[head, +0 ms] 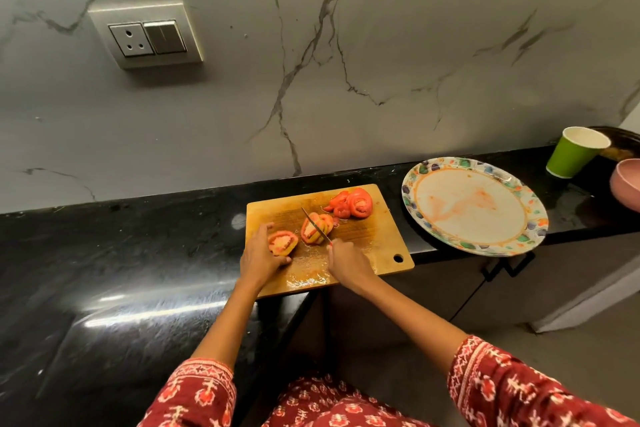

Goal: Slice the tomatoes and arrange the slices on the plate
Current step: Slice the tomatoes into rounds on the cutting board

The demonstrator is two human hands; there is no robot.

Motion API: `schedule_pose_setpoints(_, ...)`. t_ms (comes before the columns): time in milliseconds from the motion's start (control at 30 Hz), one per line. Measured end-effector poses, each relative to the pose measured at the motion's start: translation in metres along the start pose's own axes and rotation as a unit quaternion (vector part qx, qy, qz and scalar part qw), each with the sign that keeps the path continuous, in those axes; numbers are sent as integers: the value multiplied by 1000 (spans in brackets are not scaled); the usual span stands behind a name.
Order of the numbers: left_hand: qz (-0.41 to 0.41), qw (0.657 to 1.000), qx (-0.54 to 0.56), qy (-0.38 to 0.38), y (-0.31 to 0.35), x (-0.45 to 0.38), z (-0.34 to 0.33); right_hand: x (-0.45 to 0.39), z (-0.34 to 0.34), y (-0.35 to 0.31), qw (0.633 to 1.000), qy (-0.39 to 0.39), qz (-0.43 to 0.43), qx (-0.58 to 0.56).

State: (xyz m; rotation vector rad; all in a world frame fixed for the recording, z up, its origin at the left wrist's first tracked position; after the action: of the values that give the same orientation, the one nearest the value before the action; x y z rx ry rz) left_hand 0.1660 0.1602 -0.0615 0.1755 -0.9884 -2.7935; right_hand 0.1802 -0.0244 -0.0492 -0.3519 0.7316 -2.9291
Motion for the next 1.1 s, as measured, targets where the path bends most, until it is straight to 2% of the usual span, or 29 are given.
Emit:
schedule_pose_setpoints(133, 5, 993, -101, -52, -2, -4, 1, -6, 2, 6, 1000, 5, -11, -14)
schedule_pose_setpoints(367, -38, 976, -171, -130, 17, -29, -10, -10, 5, 11, 999, 3, -10, -38)
schedule_pose_setpoints(433, -70, 986, -115, -101, 27, -34, -8, -12, 7, 13, 999, 4, -9, -47)
schedule_pose_setpoints(533, -84, 995, 46, -22, 37, -29, -2, -18, 11, 9, 998, 4, -3, -56)
schedule_pose_setpoints(667, -86, 986, 139, 5, 25, -17, -9, -15, 7, -7, 998, -10, 7, -62)
schedule_pose_setpoints(867, -90, 975, 200, 19, 16, -11, -9, -9, -9, -21, 997, -38, -3, -65)
schedule_pose_setpoints(1100, -98, 964, 243, 39, 17, -8, -4, -7, -18, -19, 997, -34, -33, -65)
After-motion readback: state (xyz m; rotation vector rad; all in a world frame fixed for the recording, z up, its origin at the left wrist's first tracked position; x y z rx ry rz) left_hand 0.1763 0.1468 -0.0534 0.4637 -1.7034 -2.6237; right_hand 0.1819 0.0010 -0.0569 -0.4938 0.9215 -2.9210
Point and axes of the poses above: each hand's wrist, its own x-axis away from the middle knuckle, its own z-axis out of the back of the hand, y = z × x, the point moved 9 cm from there along -x, towards the middle knuckle, and after that the axes turned 9 degrees about -z, right-handed, at the moved point
